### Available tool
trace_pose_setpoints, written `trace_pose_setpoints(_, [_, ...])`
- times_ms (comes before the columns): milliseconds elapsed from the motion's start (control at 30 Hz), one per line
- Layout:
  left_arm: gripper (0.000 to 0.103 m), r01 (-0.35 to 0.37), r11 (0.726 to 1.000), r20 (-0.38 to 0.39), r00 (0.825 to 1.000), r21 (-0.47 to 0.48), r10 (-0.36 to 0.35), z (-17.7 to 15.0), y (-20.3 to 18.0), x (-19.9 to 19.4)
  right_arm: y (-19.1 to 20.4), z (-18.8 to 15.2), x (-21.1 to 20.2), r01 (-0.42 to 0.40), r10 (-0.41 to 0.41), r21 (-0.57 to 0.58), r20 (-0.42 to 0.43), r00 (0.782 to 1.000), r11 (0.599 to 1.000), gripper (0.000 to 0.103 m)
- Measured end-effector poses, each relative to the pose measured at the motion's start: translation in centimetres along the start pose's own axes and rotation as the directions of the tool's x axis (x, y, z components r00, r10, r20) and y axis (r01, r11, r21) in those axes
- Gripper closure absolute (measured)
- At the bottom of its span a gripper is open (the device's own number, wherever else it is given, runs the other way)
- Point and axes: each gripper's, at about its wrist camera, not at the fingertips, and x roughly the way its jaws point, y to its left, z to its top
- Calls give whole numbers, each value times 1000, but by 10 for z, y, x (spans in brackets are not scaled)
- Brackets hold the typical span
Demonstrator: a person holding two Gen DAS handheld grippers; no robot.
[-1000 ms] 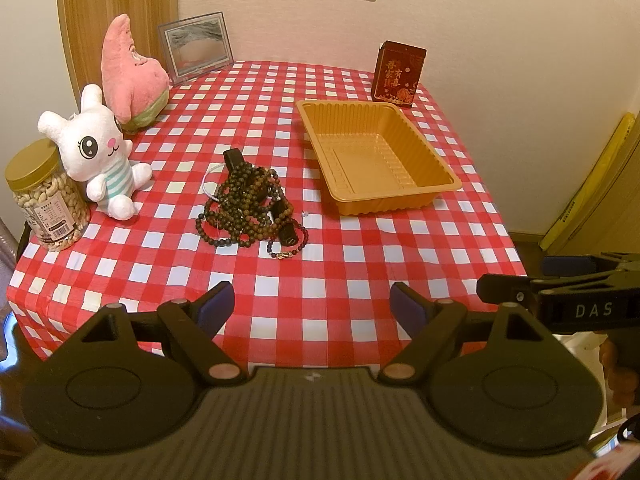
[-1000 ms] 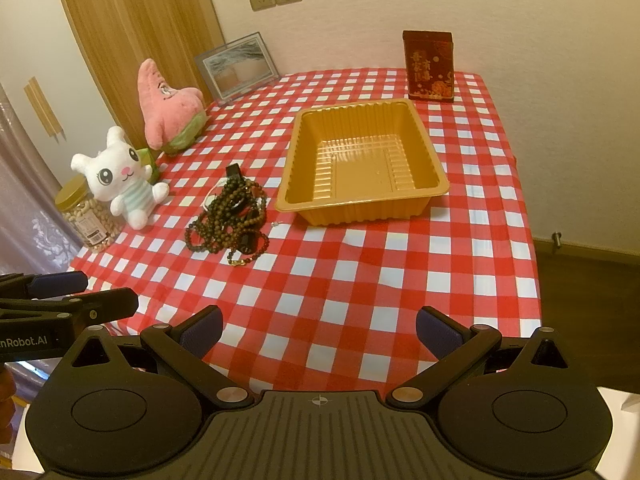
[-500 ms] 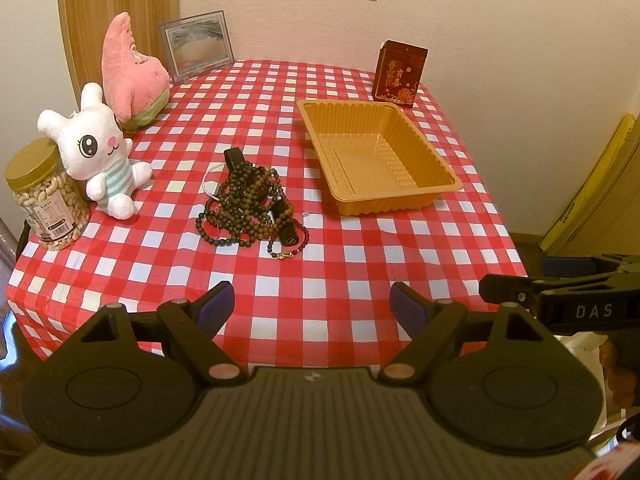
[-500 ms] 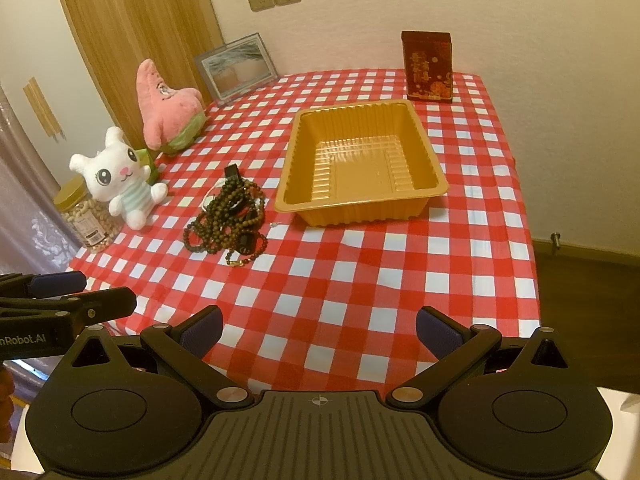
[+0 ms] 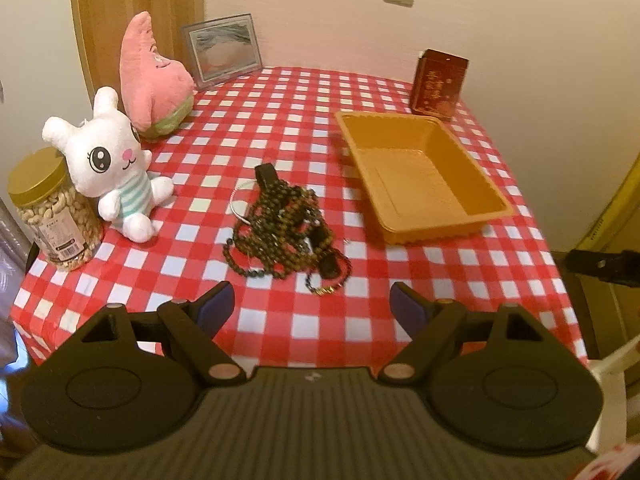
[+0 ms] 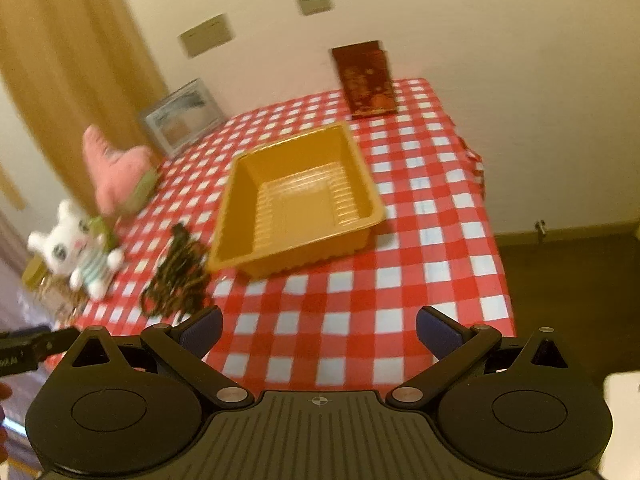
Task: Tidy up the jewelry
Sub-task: 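Grasp the orange tray rim with the right tool while the left tool approaches the beads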
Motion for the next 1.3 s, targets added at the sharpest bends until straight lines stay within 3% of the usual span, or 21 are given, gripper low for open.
trace_pose_setpoints(167, [19,-17,1000,-4,1000,-5,17,7,9,27,-15,11,22,49,-49,0,26,998,999,2])
trace_pose_setpoints(233, [19,-30,1000,-8,1000,-8,30,8,12,38,-21,14,34,46,-46,4,14,999,999,26])
trace_pose_setpoints(567, [19,-46,998,-59,997,-49,43,15,28,93,-41,20,93,19,-26,84,87,996,996,30])
trace_pose_setpoints(900, [19,-43,998,-74,996,-41,40,24,31,125,-49,29,147,56,-87,171,180,980,984,48])
trace_pose_setpoints(1300, [20,-45,998,-99,994,-54,39,25,42,142,-49,25,180,60,-138,285,261,956,957,64])
